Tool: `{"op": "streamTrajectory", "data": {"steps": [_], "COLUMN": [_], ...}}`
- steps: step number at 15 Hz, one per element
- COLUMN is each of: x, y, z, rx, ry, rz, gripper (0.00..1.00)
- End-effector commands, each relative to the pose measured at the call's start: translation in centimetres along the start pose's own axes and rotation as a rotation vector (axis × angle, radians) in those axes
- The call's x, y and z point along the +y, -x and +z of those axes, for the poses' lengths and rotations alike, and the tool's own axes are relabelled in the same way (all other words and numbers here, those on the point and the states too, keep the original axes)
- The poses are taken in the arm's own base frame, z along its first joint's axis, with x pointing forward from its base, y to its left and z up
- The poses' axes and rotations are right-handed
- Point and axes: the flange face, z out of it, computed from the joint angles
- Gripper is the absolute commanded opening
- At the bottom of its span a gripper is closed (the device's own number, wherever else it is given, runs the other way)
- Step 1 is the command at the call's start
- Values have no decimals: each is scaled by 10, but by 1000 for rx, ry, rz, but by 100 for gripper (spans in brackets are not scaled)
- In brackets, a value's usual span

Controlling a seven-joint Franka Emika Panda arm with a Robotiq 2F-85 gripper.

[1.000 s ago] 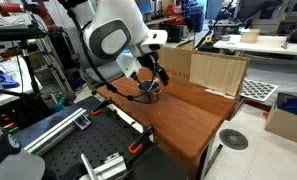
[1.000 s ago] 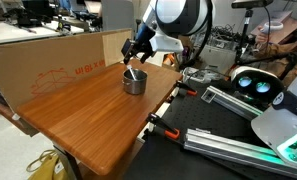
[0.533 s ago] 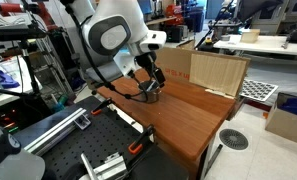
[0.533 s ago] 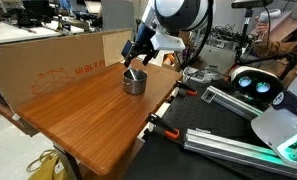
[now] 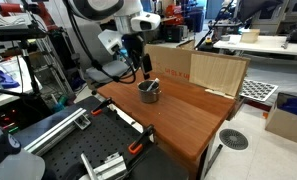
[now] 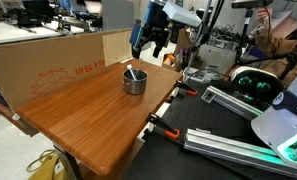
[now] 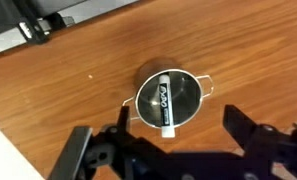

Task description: Pick up the black marker from the table and place it in the pot

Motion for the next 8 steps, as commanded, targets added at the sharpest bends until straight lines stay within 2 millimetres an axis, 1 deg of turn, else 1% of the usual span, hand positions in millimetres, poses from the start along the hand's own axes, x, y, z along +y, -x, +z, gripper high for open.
{"op": "streamTrajectory", "data": {"steps": [1,2,3,5,8], "x": [-3,-4,-4,-2,-2], "y": [2,3,3,5,5], "z": [-11,-20,-20,-14,-12], "rx": [-23,-21,-20,-34,-37], "ry": [-2,-5,-5,-1,0], "rz": [-4,-6,-6,-3,-3], "gripper": [100,100,100,100,100]}}
